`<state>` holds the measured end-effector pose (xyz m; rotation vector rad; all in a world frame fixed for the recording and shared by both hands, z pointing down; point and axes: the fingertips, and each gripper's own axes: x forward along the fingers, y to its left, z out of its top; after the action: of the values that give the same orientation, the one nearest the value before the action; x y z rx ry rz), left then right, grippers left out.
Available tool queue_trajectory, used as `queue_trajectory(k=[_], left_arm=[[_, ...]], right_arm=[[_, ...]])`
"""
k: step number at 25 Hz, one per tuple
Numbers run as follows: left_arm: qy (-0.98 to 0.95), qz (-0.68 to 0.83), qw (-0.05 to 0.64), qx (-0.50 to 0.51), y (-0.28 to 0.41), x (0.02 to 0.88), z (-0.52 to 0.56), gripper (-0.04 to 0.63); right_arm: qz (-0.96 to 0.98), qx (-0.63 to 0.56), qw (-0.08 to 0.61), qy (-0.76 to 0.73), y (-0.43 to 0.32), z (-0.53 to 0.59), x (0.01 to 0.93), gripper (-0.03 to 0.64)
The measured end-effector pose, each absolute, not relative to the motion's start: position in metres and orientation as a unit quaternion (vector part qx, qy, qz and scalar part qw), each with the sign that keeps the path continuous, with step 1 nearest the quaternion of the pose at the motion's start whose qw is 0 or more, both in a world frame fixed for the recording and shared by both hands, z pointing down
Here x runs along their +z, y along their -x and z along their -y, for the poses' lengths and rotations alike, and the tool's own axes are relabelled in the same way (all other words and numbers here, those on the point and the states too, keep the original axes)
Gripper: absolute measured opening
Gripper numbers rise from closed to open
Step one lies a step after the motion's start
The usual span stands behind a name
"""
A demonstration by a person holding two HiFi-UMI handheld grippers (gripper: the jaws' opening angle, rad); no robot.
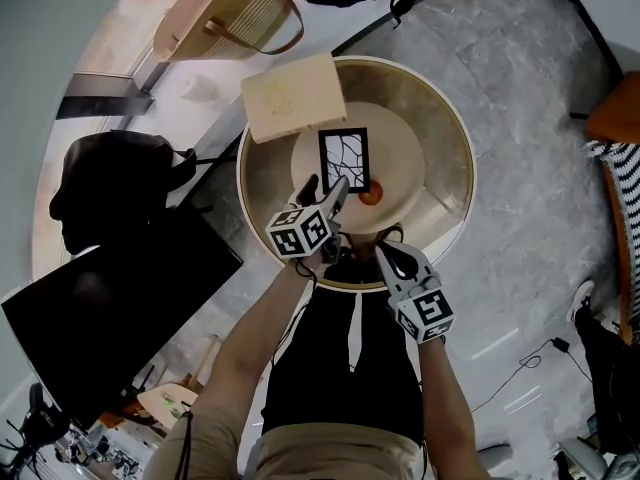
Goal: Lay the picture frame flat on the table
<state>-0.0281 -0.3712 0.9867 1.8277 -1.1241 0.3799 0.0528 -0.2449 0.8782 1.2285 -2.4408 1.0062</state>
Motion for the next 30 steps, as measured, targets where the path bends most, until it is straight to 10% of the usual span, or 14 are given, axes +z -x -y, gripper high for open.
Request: queue_trajectory(k=[22, 30], left_arm=[[-0.837, 0.349, 0.399, 0.137, 0.029, 0.740, 0.293, 0.296], [-0.885, 0.363, 0.273, 0.101, 0.035, 0.592, 0.299, 0.006]], right_arm=[[0.865, 0.220, 0.165, -0.420, -0.057, 0.235, 0.667, 0.008], [0.861, 0.187, 0.096, -0.464, -0.066, 0.235, 0.553, 0.008]])
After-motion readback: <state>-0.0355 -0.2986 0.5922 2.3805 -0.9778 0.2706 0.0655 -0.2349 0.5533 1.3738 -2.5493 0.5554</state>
